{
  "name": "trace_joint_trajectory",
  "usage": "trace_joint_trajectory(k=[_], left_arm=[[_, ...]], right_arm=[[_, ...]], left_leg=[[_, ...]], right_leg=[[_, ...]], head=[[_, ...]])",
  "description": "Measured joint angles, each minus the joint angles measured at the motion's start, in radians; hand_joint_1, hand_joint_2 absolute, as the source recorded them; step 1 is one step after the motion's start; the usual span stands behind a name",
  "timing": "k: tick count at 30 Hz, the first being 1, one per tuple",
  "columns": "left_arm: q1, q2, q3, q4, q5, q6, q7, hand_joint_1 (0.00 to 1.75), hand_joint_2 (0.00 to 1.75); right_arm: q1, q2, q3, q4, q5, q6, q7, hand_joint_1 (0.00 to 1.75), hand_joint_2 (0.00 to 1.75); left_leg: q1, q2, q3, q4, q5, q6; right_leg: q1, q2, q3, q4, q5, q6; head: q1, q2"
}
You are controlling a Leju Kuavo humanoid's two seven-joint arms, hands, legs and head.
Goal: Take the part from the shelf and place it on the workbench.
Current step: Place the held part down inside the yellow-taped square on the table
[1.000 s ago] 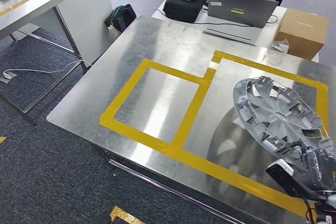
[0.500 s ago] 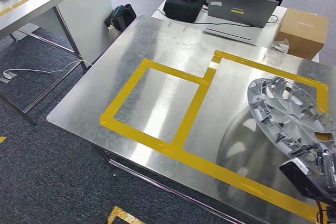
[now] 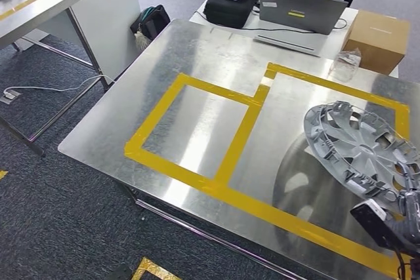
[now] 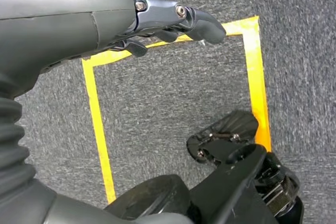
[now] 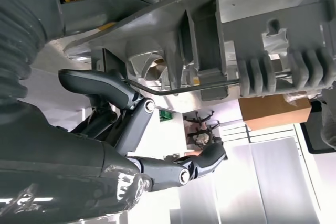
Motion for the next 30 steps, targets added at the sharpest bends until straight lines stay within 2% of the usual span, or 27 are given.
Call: trace_joint_trajectory(k=[5,11,22,30], left_arm=[[0.0,0.0,0.01,0.0,-0.008,0.006,0.009,0.0,0.0],[0.0,0.0,0.02,0.0,-0.015,0.011,0.011,0.0,0.0],[0.005,0.001,0.035,0.0,-0.021,0.012,0.008,0.0,0.0],[0.007,0.001,0.043,0.0,-0.024,0.011,0.008,0.0,0.0]], right_arm=[[-0.003,0.003,0.001,0.01,0.0,-0.008,-0.016,0.0,1.75],[-0.015,0.012,0.003,0.021,-0.063,-0.001,-0.032,0.0,1.75],[-0.059,0.062,-0.014,0.029,-0.389,0.114,-0.034,0.0,1.75],[-0.068,0.081,-0.015,0.036,-0.337,0.106,-0.014,0.0,1.75]], left_leg=[[0.0,0.0,0.0,0.0,0.0,0.0],[0.0,0.0,0.0,0.0,0.0,0.0],[0.0,0.001,0.001,0.0,0.0,-0.001],[0.0,0.0,0.001,0.0,0.0,-0.001]], right_leg=[[0.0,0.0,0.0,0.0,0.0,0.0],[0.0,0.001,0.0,0.0,0.0,0.0],[0.0,0.002,0.0,0.0,0.0,0.0],[0.0,0.0,0.001,0.0,0.0,0.0]], head=[[0.0,0.0],[0.0,0.0],[0.0,0.0],[0.0,0.0]])
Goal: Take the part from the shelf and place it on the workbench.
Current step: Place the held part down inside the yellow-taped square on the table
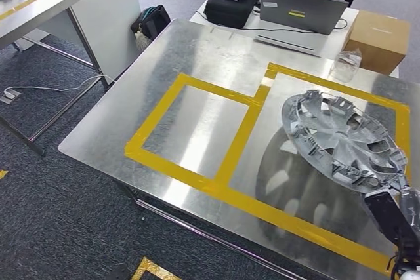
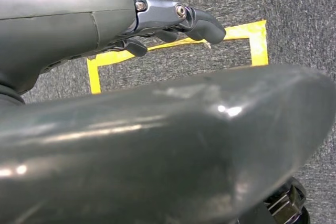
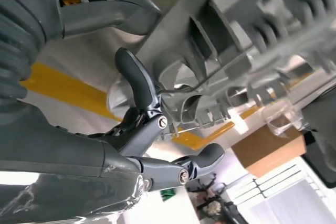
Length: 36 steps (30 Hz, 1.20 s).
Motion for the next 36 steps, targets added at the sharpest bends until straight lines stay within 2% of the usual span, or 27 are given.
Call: trace_joint_trajectory(k=[10,11,14,15,18,22,36], left_arm=[[0.003,0.001,0.007,0.0,-0.009,0.0,0.0,0.0,0.0],[0.004,0.001,0.007,0.0,-0.009,0.0,-0.001,0.0,0.0],[0.005,0.001,0.008,0.0,-0.01,0.0,-0.001,0.0,0.0],[0.005,0.001,0.008,0.0,-0.01,0.0,-0.001,0.0,0.0],[0.006,0.001,0.008,0.0,-0.011,0.0,-0.001,0.0,0.0],[0.007,0.001,0.009,0.0,-0.011,0.0,-0.001,0.0,0.0],[0.008,0.001,0.009,0.0,-0.016,0.0,-0.006,0.0,0.0]], right_arm=[[0.001,0.002,-0.002,0.003,0.044,-0.013,0.009,0.0,1.75],[0.001,0.002,-0.002,0.003,0.045,-0.013,0.011,0.13,1.75],[0.001,0.002,-0.003,0.004,0.046,-0.014,0.012,1.44,1.75],[0.001,0.002,-0.003,0.004,0.046,-0.013,0.013,1.75,1.75],[0.001,0.002,-0.004,0.004,0.046,-0.013,0.015,1.75,1.75],[0.001,0.003,-0.005,0.004,0.05,-0.015,0.015,0.0,1.75],[-0.001,0.003,-0.005,0.005,0.065,-0.025,0.012,0.0,1.75]], left_leg=[[0.0,0.0,0.0,0.0,0.0,0.0],[0.0,0.0,0.0,0.0,0.0,0.0],[0.0,0.0,0.0,0.0,0.0,0.0],[0.0,0.0,0.0,0.0,0.0,0.0],[0.0,0.0,0.0,0.0,0.0,0.0],[0.0,0.0,0.0,0.0,0.0,0.0],[0.0,0.0,0.0,0.0,0.0,0.0]], right_leg=[[0.0,0.0,0.0,0.0,0.0,0.0],[0.0,0.0,0.0,0.0,0.0,0.0],[0.0,0.0,0.0,0.0,0.0,0.0],[0.0,0.0,0.0,0.0,0.0,0.0],[0.0,0.0,0.0,0.0,0.0,0.0],[0.0,0.0,0.0,0.0,0.0,0.0],[0.0,0.0,0.0,0.0,0.0,0.0]], head=[[0.0,0.0],[0.0,0.0],[0.0,0.0],[0.0,0.0],[0.0,0.0],[0.0,0.0],[0.0,0.0]])
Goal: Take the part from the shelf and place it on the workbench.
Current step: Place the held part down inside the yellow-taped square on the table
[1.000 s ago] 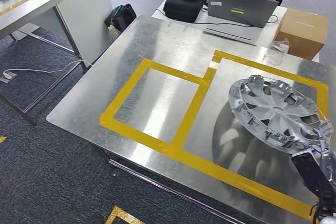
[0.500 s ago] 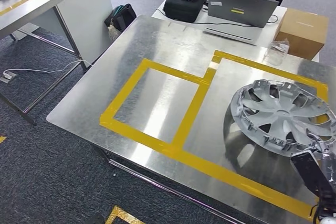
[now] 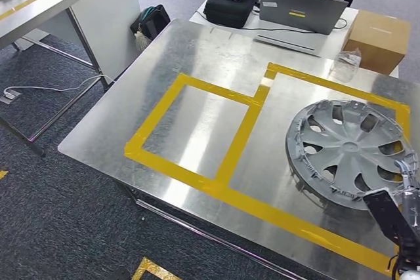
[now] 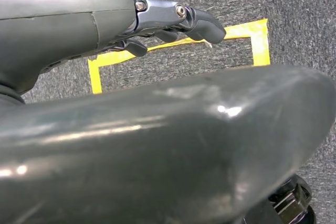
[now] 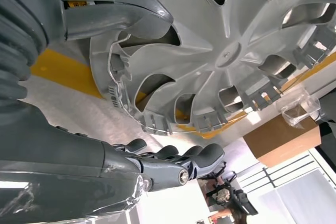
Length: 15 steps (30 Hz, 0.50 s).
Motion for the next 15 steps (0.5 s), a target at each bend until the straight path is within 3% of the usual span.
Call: trace_joint_trajectory(k=[9,15], left_arm=[[0.0,0.0,0.001,0.0,-0.002,0.0,-0.003,0.0,0.0],[0.008,0.0,0.015,0.0,0.012,-0.008,-0.027,0.0,0.0]], right_arm=[[-0.007,0.003,0.005,-0.003,-0.02,-0.018,-0.042,0.0,1.75],[0.004,0.036,0.027,-0.06,-0.094,-0.05,-0.091,0.0,1.75]], left_leg=[[0.0,0.0,0.0,0.0,0.0,0.0],[0.0,0.0,0.0,0.0,-0.001,0.0]], right_leg=[[0.0,0.0,0.0,0.0,0.0,0.0],[-0.001,0.0,0.0,0.0,0.0,0.0]], head=[[0.0,0.0],[0.0,0.0]])
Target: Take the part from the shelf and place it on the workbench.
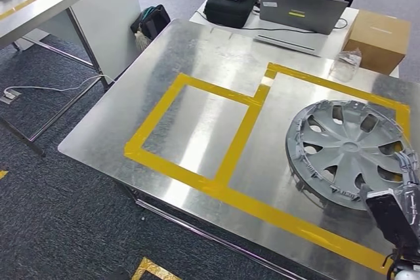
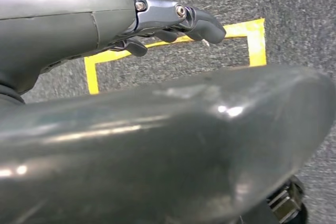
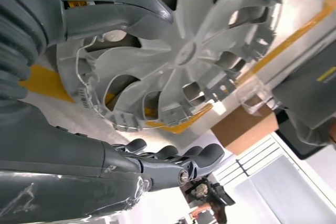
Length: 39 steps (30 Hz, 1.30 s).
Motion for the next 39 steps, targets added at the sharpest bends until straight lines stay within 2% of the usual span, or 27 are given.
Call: trace_joint_trajectory(k=[1,5,10,12,14,16,18,19,20,21,23,24,25,26,28,29,30,31,33,34,35,36,37,39], left_arm=[[0.003,0.0,0.004,0.0,0.004,-0.003,-0.008,0.0,0.0],[0.012,0.0,0.016,0.0,0.014,-0.008,-0.025,0.0,0.0],[0.02,-0.001,0.033,0.0,0.026,-0.006,-0.046,0.0,0.0],[0.024,-0.001,0.04,0.0,0.031,-0.005,-0.054,0.0,0.0],[0.028,-0.004,0.048,0.0,0.037,-0.001,-0.069,0.0,0.0],[0.034,-0.009,0.057,0.0,0.045,0.008,-0.087,0.0,0.0],[0.042,-0.013,0.066,0.0,0.05,0.018,-0.105,0.0,0.0],[0.046,-0.016,0.07,0.0,0.051,0.024,-0.112,0.0,0.0],[0.051,-0.019,0.075,0.0,0.053,0.031,-0.12,0.0,0.0],[0.055,-0.023,0.08,0.0,0.055,0.038,-0.127,0.0,0.0],[0.062,-0.033,0.09,0.0,0.058,0.055,-0.139,0.0,0.0],[0.064,-0.037,0.095,0.0,0.058,0.064,-0.144,0.0,0.0],[0.065,-0.041,0.101,0.0,0.058,0.074,-0.148,0.0,0.0],[0.066,-0.044,0.106,0.0,0.057,0.084,-0.151,0.0,0.0],[0.072,-0.048,0.115,0.0,0.053,0.1,-0.155,0.0,0.0],[0.076,-0.05,0.118,0.0,0.049,0.105,-0.155,0.0,0.0],[0.08,-0.052,0.122,0.0,0.045,0.109,-0.155,0.0,0.0],[0.082,-0.055,0.124,-0.001,0.042,0.113,-0.155,0.0,0.0],[0.083,-0.062,0.128,-0.003,0.033,0.121,-0.155,0.0,0.0],[0.084,-0.064,0.13,-0.004,0.03,0.125,-0.155,0.0,0.0],[0.085,-0.067,0.132,-0.007,0.026,0.128,-0.155,0.0,0.0],[0.087,-0.07,0.134,-0.01,0.023,0.131,-0.155,0.0,0.0],[0.089,-0.072,0.135,-0.014,0.02,0.133,-0.155,0.0,0.0],[0.092,-0.078,0.139,-0.025,0.015,0.137,-0.153,0.0,0.0]], right_arm=[[0.006,0.008,0.005,-0.014,-0.009,-0.009,-0.01,0.0,1.75],[0.032,0.031,0.023,-0.062,-0.031,-0.039,-0.038,0.0,0.0],[0.084,0.06,0.048,-0.13,-0.056,-0.078,-0.076,0.0,0.0],[0.109,0.07,0.058,-0.155,-0.057,-0.09,-0.089,0.0,0.0],[0.14,0.081,0.07,-0.183,-0.06,-0.11,-0.116,0.0,0.0],[0.175,0.1,0.084,-0.212,-0.066,-0.139,-0.154,0.0,0.0],[0.213,0.126,0.1,-0.233,-0.072,-0.165,-0.188,0.0,0.0],[0.233,0.141,0.109,-0.239,-0.075,-0.176,-0.201,0.0,0.0],[0.252,0.156,0.117,-0.244,-0.079,-0.186,-0.214,0.0,0.0],[0.27,0.173,0.126,-0.247,-0.086,-0.195,-0.228,0.0,0.0],[0.299,0.207,0.141,-0.25,-0.107,-0.205,-0.254,0.0,0.0],[0.313,0.223,0.146,-0.25,-0.122,-0.206,-0.267,0.0,0.0],[0.326,0.24,0.148,-0.25,-0.133,-0.206,-0.279,0.0,0.0],[0.337,0.257,0.149,-0.249,-0.14,-0.205,-0.289,0.0,0.0],[0.351,0.288,0.149,-0.247,-0.137,-0.2,-0.305,0.0,0.0],[0.354,0.301,0.149,-0.245,-0.133,-0.194,-0.308,0.0,0.0],[0.357,0.314,0.148,-0.243,-0.131,-0.187,-0.309,0.0,0.0],[0.36,0.326,0.146,-0.24,-0.128,-0.178,-0.309,0.0,0.0],[0.364,0.352,0.136,-0.225,-0.121,-0.156,-0.303,0.0,0.0],[0.364,0.367,0.127,-0.212,-0.115,-0.144,-0.301,0.0,0.0],[0.363,0.382,0.116,-0.197,-0.109,-0.13,-0.301,0.0,0.0],[0.362,0.396,0.102,-0.181,-0.102,-0.119,-0.304,0.0,0.0],[0.363,0.409,0.089,-0.166,-0.095,-0.109,-0.308,0.0,0.0],[0.363,0.434,0.061,-0.143,-0.078,-0.086,-0.315,0.0,0.0]], left_leg=[[0.0,0.0,0.0,0.0,0.0,0.0],[-0.003,0.0,0.0,0.0,-0.002,0.001],[-0.011,0.0,0.0,0.0,-0.007,0.009],[-0.013,0.0,0.001,-0.002,-0.004,0.016],[-0.01,0.0,0.005,-0.008,0.002,0.024],[-0.007,0.001,0.007,-0.012,0.005,0.028],[-0.008,0.0,0.006,-0.011,0.005,0.03],[-0.009,0.0,0.005,-0.011,0.006,0.029],[-0.009,0.0,0.004,-0.011,0.006,0.028],[-0.009,-0.002,0.004,-0.011,0.008,0.026],[-0.009,-0.011,0.001,-0.01,0.013,0.017],[-0.009,-0.017,0.0,-0.01,0.017,0.011],[-0.008,-0.023,-0.002,-0.008,0.022,0.005],[-0.007,-0.028,-0.005,-0.008,0.027,-0.001],[-0.005,-0.04,-0.011,-0.009,0.037,-0.015],[-0.004,-0.039,-0.018,-0.002,0.026,-0.022],[-0.002,-0.034,-0.029,0.022,-0.003,-0.029],[0.002,-0.024,-0.045,0.066,-0.048,-0.037],[0.013,-0.007,-0.081,0.193,-0.144,-0.056],[0.02,-0.002,-0.089,0.245,-0.167,-0.063],[0.027,0.002,-0.083,0.269,-0.167,-0.071],[0.034,0.006,-0.061,0.259,-0.149,-0.078],[0.042,0.016,-0.02,0.213,-0.122,-0.085],[0.052,0.062,0.086,0.072,-0.085,-0.097]], right_leg=[[0.0,0.0,0.0,0.0,0.0,0.0],[-0.003,0.0,0.0,0.0,-0.001,0.002],[-0.011,0.0,0.004,-0.001,-0.004,0.01],[-0.014,0.0,0.01,-0.001,-0.003,0.017],[-0.014,0.001,0.004,0.02,-0.023,0.022],[-0.012,0.001,-0.034,0.109,-0.084,0.021],[-0.01,0.002,-0.091,0.243,-0.147,0.017],[-0.009,0.002,-0.107,0.283,-0.157,0.016],[-0.009,0.002,-0.106,0.288,-0.148,0.014],[-0.008,0.003,-0.083,0.25,-0.122,0.011],[-0.009,0.024,-0.001,0.11,-0.064,0.004],[-0.009,0.037,0.031,0.054,-0.043,0.001],[-0.008,0.049,0.047,0.02,-0.035,-0.002],[-0.006,0.052,0.05,0.011,-0.033,-0.004],[-0.005,0.037,0.037,0.005,-0.024,-0.016],[-0.007,0.028,0.031,0.002,-0.016,-0.024],[-0.009,0.017,0.025,-0.002,-0.008,-0.031],[-0.01,0.005,0.017,-0.004,0.001,-0.036],[-0.01,-0.019,-0.003,-0.004,0.016,-0.04],[-0.01,-0.032,-0.012,-0.004,0.023,-0.039],[-0.011,-0.045,-0.02,-0.003,0.03,-0.037],[-0.012,-0.056,-0.027,-0.003,0.038,-0.033],[-0.013,-0.067,-0.033,-0.002,0.045,-0.029],[-0.013,-0.088,-0.045,0.004,0.056,-0.016]], head=[[0.0,0.0],[0.0,0.0],[0.0,0.0],[0.0,0.0],[0.001,0.0],[0.003,0.0],[0.003,0.0],[0.003,0.0],[0.003,0.0],[0.003,0.0],[0.003,0.0],[0.002,0.0],[0.002,0.0],[0.002,0.0],[0.002,0.0],[0.001,0.0],[-0.002,0.0],[-0.004,0.0],[-0.009,0.0],[-0.009,0.0],[-0.009,0.0],[-0.009,0.0],[-0.009,0.0],[-0.01,0.0]])
